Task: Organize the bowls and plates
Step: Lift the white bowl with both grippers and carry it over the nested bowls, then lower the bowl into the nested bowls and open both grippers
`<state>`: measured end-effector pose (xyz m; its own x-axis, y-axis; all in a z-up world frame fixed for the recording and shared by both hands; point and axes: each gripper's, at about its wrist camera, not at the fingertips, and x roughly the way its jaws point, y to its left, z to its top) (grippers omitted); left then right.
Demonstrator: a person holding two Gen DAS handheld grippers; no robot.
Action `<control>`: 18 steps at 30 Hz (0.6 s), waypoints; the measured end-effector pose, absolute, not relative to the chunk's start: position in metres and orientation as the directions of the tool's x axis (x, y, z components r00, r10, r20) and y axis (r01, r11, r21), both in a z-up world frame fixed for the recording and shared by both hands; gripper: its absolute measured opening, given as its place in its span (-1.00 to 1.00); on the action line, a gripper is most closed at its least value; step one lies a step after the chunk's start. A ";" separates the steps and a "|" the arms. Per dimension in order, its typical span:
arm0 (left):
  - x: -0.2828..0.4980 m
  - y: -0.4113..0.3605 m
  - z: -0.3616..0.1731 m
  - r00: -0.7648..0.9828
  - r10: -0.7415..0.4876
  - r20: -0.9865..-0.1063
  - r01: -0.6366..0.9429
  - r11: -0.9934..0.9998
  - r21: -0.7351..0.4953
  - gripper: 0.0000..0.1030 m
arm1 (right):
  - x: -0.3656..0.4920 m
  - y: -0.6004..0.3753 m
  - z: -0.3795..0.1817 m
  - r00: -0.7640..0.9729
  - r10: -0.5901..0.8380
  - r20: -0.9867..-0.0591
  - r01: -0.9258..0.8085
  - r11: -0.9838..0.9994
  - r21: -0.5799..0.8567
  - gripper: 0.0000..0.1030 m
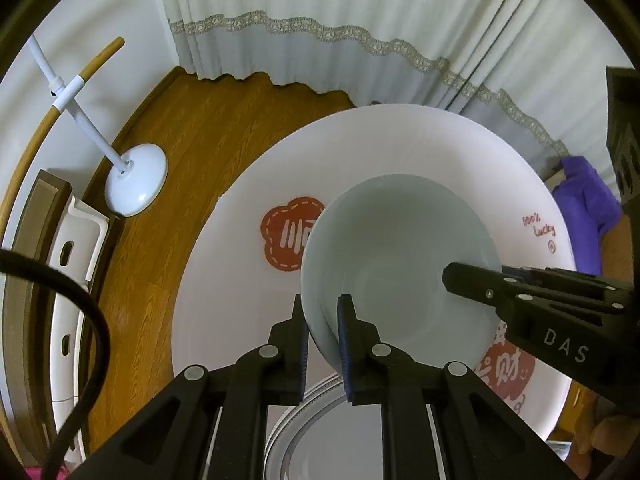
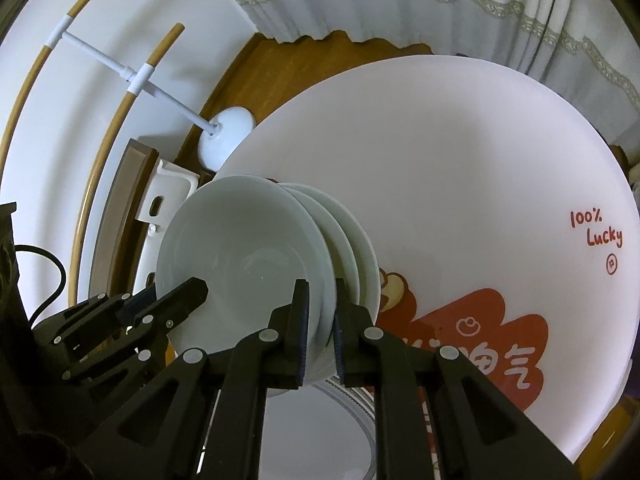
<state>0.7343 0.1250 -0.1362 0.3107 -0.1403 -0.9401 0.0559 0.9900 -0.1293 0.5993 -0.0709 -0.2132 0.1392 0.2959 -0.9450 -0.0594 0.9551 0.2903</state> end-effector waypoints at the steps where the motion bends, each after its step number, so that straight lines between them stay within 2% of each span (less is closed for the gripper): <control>1: 0.735 0.125 -0.136 0.309 -0.140 -0.941 0.056 0.990 -0.129 -0.79 | 0.599 -0.071 -0.214 0.139 0.295 -0.945 -0.060 0.955 0.290 -0.76; 18: 0.743 0.128 -0.138 0.276 -0.142 -0.951 0.044 0.990 -0.135 -0.76 | 0.607 -0.066 -0.209 0.123 0.282 -0.952 -0.043 0.959 0.279 -0.75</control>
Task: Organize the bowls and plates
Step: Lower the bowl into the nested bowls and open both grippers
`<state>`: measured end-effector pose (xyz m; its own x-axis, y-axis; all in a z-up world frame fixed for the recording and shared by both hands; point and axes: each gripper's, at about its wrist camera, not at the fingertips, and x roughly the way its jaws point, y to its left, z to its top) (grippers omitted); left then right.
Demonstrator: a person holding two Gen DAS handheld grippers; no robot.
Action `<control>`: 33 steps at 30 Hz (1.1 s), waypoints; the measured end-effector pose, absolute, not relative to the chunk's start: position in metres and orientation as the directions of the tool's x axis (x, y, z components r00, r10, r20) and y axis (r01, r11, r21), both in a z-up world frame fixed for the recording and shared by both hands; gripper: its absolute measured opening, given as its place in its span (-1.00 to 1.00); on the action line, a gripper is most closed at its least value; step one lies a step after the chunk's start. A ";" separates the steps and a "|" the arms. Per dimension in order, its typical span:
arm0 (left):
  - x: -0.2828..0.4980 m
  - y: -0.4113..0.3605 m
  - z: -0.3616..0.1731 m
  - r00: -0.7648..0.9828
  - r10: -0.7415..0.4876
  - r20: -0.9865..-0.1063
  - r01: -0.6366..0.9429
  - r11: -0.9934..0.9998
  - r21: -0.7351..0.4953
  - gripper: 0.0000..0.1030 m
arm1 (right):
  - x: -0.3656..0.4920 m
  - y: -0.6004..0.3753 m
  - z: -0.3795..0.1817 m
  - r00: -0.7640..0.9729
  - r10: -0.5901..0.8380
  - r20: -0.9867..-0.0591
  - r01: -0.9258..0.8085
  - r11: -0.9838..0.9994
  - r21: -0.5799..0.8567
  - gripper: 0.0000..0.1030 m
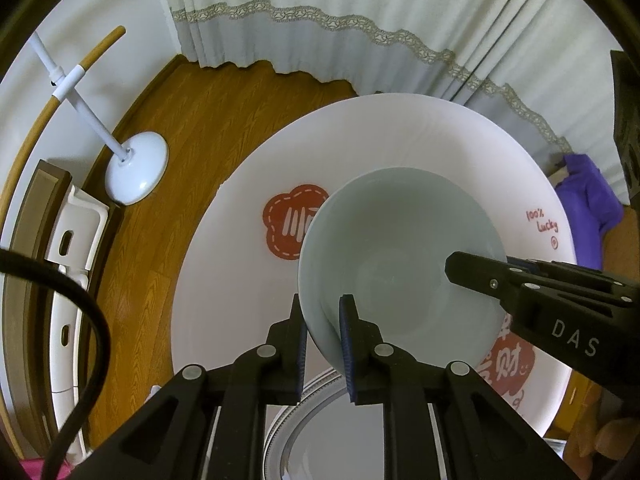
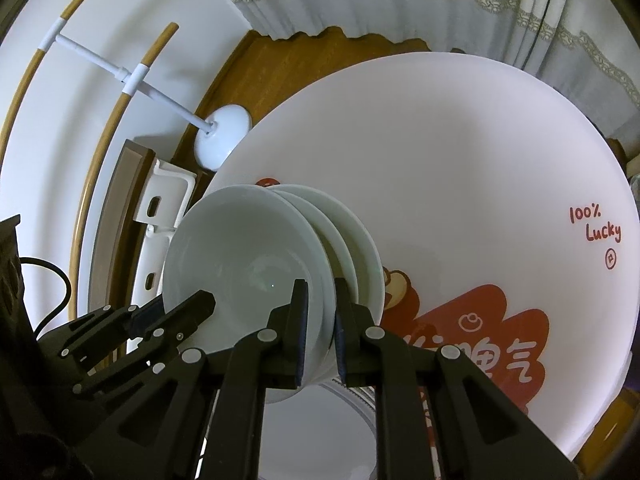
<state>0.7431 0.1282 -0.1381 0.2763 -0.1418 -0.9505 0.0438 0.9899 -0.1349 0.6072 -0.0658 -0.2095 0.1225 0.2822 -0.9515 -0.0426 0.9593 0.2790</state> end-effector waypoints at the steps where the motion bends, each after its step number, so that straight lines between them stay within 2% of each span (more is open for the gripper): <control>1: 0.743 0.128 -0.138 0.275 -0.141 -0.951 0.044 0.990 -0.134 -0.76 | 0.607 -0.066 -0.209 0.122 0.282 -0.952 -0.042 0.959 0.279 -0.75; 18: 0.734 0.122 -0.135 0.271 -0.105 -0.957 0.029 0.994 -0.101 -0.71 | 0.612 -0.062 -0.216 0.108 0.271 -0.957 -0.073 0.962 0.264 -0.74; 24: 0.736 0.109 -0.133 0.262 -0.067 -0.963 0.036 0.998 -0.060 -0.64 | 0.613 -0.056 -0.215 0.100 0.262 -0.960 -0.085 0.963 0.254 -0.75; 29: 0.738 0.098 -0.133 0.258 -0.076 -0.963 0.056 0.996 -0.064 -0.41 | 0.615 -0.055 -0.213 0.091 0.246 -0.965 -0.087 0.967 0.238 -0.75; 33: 0.743 0.100 -0.137 0.238 -0.096 -0.966 0.046 0.995 -0.087 -0.40 | 0.615 -0.052 -0.211 0.086 0.241 -0.967 -0.078 0.969 0.235 -0.75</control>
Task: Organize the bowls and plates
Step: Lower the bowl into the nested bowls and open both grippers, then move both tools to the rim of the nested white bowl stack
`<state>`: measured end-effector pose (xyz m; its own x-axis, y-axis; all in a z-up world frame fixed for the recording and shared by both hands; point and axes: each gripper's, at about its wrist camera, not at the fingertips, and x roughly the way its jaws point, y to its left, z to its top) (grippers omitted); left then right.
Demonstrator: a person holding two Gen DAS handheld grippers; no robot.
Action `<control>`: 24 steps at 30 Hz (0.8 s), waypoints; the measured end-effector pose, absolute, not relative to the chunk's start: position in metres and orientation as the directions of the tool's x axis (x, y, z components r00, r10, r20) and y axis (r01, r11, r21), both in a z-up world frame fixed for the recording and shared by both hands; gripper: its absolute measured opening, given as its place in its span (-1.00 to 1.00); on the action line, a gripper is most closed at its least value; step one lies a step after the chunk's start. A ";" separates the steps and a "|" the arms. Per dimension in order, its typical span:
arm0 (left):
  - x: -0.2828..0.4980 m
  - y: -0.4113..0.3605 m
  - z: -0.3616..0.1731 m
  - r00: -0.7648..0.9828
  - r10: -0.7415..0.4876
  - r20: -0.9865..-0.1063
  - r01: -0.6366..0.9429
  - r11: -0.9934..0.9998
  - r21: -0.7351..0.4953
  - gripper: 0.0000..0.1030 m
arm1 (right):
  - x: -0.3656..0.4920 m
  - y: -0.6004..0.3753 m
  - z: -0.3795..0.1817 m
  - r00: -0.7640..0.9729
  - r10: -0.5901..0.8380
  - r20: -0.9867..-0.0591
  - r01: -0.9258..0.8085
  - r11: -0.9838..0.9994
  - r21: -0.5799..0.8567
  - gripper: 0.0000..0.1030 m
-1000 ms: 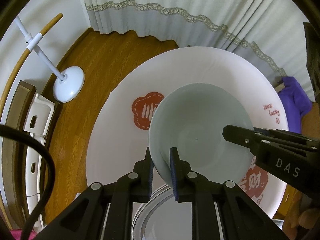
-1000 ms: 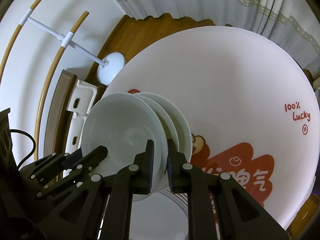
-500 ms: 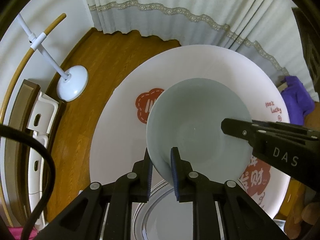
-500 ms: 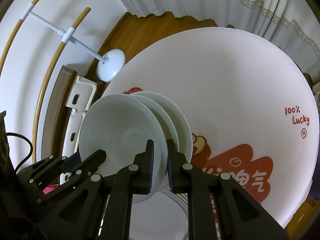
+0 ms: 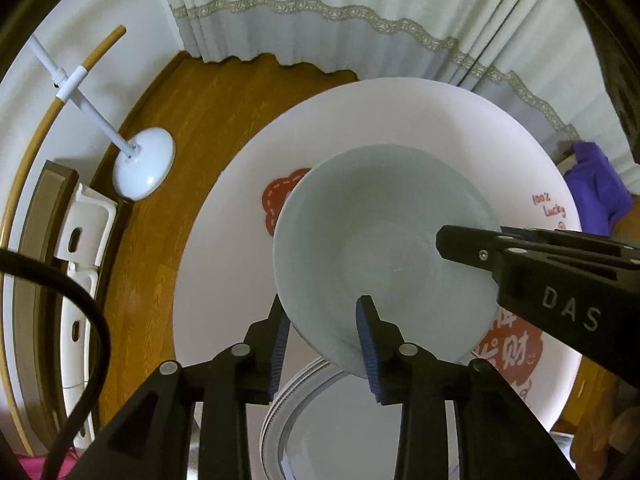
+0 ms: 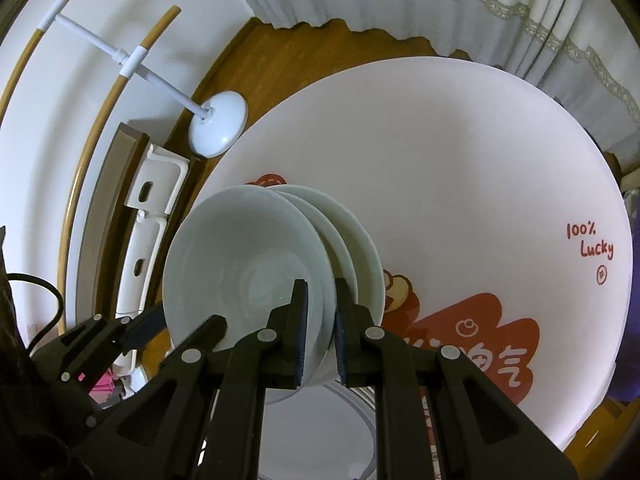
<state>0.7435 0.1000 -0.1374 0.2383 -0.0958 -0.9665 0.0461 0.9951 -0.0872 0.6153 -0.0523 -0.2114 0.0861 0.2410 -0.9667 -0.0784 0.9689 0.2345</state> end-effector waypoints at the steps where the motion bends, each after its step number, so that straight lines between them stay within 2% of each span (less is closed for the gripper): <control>1: 0.745 0.102 -0.136 0.243 -0.096 -0.965 0.043 0.995 -0.089 -0.40 | 0.615 -0.052 -0.211 0.086 0.239 -0.967 -0.078 0.970 0.232 -0.75; 10: 0.751 0.115 -0.137 0.239 -0.114 -0.964 0.036 0.993 -0.108 -0.36 | 0.608 -0.056 -0.209 0.095 0.218 -0.971 -0.064 0.975 0.213 -0.75; 12: 0.750 0.116 -0.139 0.240 -0.114 -0.964 0.035 0.993 -0.108 -0.28 | 0.608 -0.057 -0.208 0.094 0.217 -0.972 -0.061 0.975 0.212 -0.75; 14: 0.749 0.118 -0.140 0.242 -0.125 -0.962 0.035 0.992 -0.120 -0.12 | 0.605 -0.059 -0.205 0.105 0.216 -0.971 -0.056 0.976 0.211 -0.75; 21: 0.745 0.129 -0.139 0.252 -0.143 -0.957 0.044 0.990 -0.136 -0.09 | 0.598 -0.065 -0.197 0.137 0.236 -0.962 -0.046 0.972 0.231 -0.56; 23: 0.742 0.132 -0.136 0.263 -0.156 -0.952 0.052 0.988 -0.148 -0.03 | 0.594 -0.067 -0.193 0.151 0.240 -0.959 -0.038 0.971 0.237 -0.46; 24: 0.739 0.135 -0.134 0.269 -0.160 -0.950 0.056 0.987 -0.150 -0.03 | 0.592 -0.068 -0.190 0.161 0.234 -0.959 -0.034 0.972 0.231 -0.30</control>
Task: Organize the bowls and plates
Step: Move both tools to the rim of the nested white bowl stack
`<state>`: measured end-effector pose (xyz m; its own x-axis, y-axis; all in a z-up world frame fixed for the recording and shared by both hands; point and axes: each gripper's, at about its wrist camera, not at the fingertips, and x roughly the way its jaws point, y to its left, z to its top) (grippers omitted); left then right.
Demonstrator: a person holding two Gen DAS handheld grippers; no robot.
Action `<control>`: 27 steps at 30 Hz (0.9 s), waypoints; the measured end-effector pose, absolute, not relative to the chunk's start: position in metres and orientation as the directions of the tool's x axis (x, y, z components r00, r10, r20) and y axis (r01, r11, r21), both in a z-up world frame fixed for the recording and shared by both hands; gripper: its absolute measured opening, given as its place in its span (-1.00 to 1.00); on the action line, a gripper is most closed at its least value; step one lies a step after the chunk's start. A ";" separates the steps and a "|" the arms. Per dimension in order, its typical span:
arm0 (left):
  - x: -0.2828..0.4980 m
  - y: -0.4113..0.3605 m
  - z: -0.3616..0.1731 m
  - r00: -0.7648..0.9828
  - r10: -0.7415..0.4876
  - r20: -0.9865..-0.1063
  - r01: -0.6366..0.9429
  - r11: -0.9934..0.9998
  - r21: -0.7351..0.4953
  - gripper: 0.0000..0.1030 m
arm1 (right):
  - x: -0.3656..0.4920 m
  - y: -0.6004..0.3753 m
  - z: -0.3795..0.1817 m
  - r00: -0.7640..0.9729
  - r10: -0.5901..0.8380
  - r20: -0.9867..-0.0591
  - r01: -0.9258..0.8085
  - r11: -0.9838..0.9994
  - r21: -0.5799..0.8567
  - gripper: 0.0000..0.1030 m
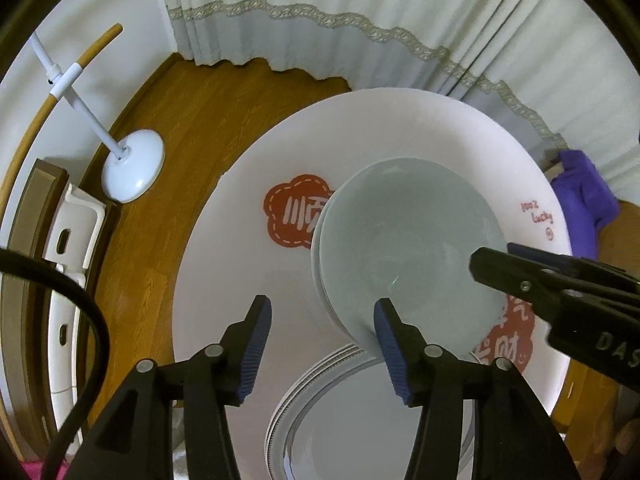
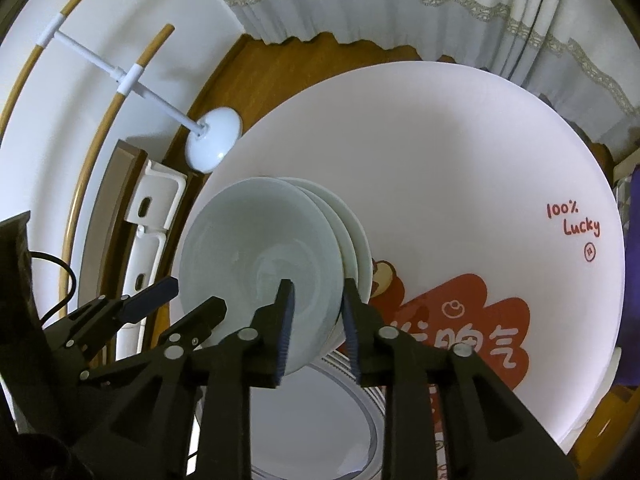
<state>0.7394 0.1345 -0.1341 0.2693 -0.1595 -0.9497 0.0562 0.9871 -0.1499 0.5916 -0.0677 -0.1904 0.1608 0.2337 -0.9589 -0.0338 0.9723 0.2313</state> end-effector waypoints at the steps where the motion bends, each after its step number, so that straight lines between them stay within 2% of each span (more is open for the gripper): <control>1: 0.736 0.137 -0.132 0.275 -0.172 -0.946 0.066 0.985 -0.160 -0.03 | 0.589 -0.070 -0.187 0.177 0.232 -0.956 -0.028 0.973 0.231 -0.18; 14: 0.711 0.184 -0.117 0.356 -0.277 -0.892 0.160 0.959 -0.234 0.00 | 0.551 -0.113 -0.163 0.322 0.177 -0.930 0.111 0.969 0.222 -0.17; 18: 0.708 0.204 -0.119 0.373 -0.248 -0.894 0.158 0.966 -0.202 0.01 | 0.546 -0.121 -0.171 0.336 0.181 -0.925 0.155 0.957 0.244 -0.17; 20: 0.711 0.216 -0.126 0.369 -0.276 -0.888 0.159 0.960 -0.232 0.02 | 0.545 -0.122 -0.177 0.332 0.186 -0.925 0.164 0.954 0.250 -0.17; 24: 0.718 0.219 -0.145 0.345 -0.263 -0.901 0.173 0.961 -0.215 0.02 | 0.547 -0.129 -0.196 0.307 0.240 -0.921 0.174 0.937 0.302 -0.16; 27: 0.723 0.228 -0.147 0.344 -0.322 -0.882 0.155 0.946 -0.284 0.02 | 0.548 -0.133 -0.198 0.318 0.238 -0.918 0.184 0.934 0.306 -0.16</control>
<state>0.7225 0.2279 -0.1468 0.3440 -0.3216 -0.8822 0.1549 0.9461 -0.2845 0.5475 -0.1328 -0.1984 0.3184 0.2381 -0.9176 0.1839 0.9340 0.3062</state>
